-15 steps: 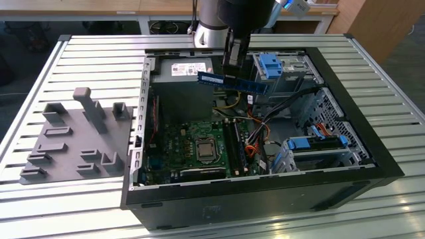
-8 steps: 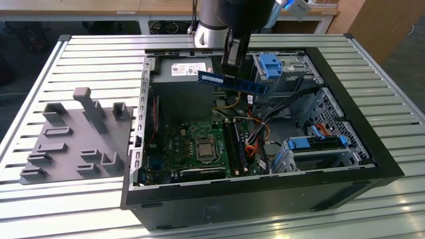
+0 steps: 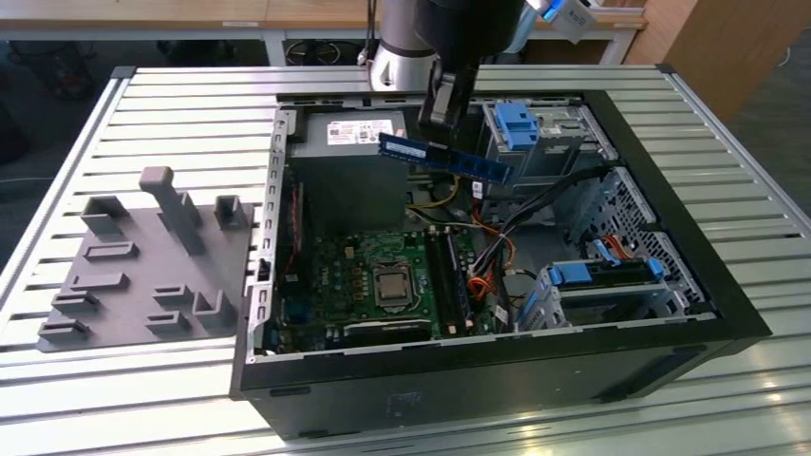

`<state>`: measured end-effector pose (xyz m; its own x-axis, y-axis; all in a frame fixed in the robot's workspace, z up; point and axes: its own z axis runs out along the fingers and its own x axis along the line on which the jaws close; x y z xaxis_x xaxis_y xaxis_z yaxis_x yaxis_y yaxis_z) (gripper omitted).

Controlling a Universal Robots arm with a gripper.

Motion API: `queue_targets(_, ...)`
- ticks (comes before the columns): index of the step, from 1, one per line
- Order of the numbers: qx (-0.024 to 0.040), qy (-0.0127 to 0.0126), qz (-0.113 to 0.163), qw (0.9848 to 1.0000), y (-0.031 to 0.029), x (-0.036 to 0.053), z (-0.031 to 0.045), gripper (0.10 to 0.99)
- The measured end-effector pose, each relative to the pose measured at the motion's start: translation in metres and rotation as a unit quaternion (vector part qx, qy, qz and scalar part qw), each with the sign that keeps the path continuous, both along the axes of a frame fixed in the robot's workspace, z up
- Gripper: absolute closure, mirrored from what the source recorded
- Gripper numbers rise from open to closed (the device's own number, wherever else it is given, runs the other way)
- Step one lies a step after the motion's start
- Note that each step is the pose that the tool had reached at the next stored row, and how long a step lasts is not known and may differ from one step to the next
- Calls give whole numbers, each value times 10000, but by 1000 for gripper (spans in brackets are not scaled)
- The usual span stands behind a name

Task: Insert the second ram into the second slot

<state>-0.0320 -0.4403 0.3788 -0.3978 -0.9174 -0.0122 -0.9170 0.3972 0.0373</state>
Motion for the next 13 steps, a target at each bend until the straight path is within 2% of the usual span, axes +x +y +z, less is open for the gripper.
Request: queue_targets(13, 0, 0, -443, 9990, 0, 0, -1, 949)
